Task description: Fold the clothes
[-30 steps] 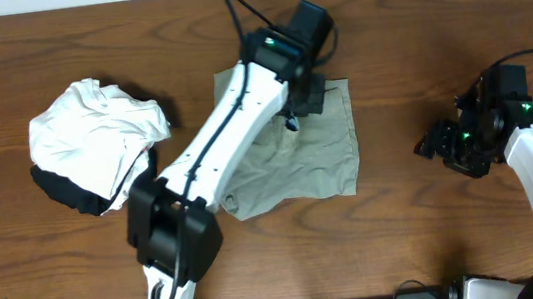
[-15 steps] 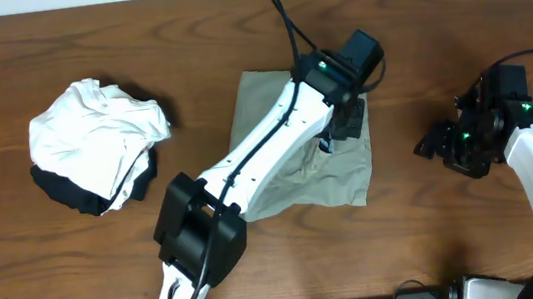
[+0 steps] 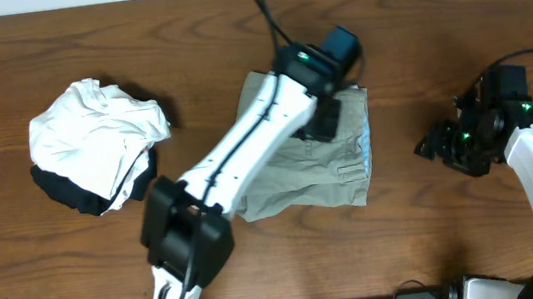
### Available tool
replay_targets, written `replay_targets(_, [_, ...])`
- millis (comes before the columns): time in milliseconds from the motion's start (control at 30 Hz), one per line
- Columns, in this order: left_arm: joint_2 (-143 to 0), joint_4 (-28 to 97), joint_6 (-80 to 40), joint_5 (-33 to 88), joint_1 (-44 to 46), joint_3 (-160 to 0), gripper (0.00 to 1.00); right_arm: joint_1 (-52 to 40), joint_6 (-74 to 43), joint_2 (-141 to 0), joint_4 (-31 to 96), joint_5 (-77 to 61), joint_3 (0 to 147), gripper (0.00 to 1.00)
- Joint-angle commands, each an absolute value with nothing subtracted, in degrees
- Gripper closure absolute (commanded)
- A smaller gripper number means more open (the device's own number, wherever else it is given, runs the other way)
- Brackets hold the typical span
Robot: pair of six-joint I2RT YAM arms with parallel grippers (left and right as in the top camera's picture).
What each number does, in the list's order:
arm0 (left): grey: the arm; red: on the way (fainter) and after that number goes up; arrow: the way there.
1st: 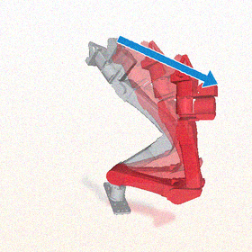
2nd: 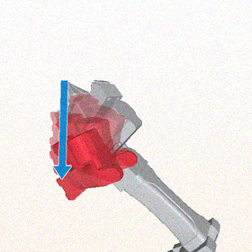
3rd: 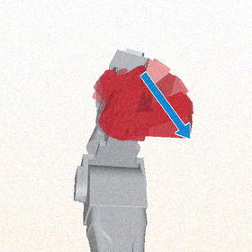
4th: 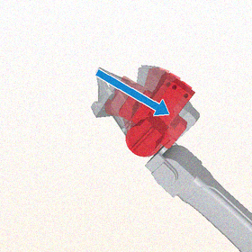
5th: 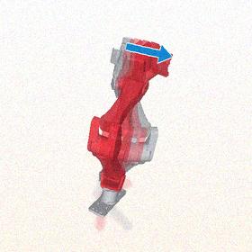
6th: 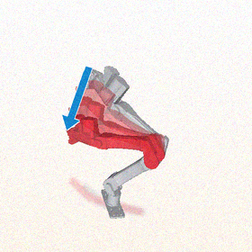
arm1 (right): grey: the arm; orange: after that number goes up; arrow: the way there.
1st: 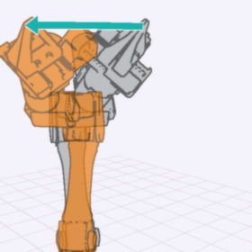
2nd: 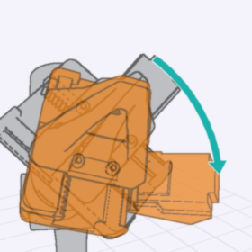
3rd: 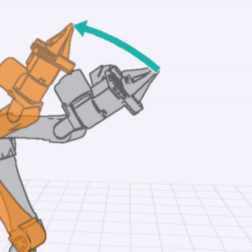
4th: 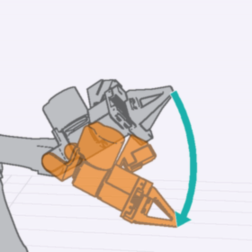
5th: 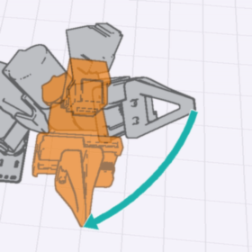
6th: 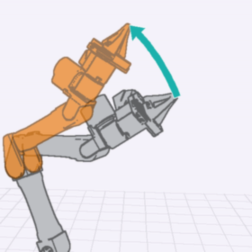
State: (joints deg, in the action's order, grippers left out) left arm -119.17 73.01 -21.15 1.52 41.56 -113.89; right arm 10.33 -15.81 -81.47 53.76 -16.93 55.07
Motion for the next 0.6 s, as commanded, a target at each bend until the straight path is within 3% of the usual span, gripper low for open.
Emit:
replay_targets(0, [-116.40, 73.76, -19.09, -4.08, 37.19, -114.61, 0.53, 10.22, -3.33, -81.01, 51.16, -33.43, 56.18, 0.59])
replay_targets(100, [-116.88, 73.14, -19.09, -4.05, 32.86, -112.99, 0.57, 8.27, 0.01, -81.01, 46.98, -49.19, 56.18, 0.80])
replay_targets(233, [-118.37, 69.87, -16.97, 2.20, 26.94, -108.99, 0.64, 3.14, -3.90, -81.08, 40.86, -50.13, 55.92, 0.92])
replay_targets(400, [-119.85, 63.18, -11.68, 13.17, 22.74, -102.43, 0.68, -6.17, -8.23, -83.79, 34.30, -42.33, 54.59, 0.91])
replay_targets(567, [-119.87, 54.76, -7.07, 15.86, 22.46, -95.61, 0.64, -12.99, -9.85, -91.66, 31.11, -30.59, 54.50, 0.89])
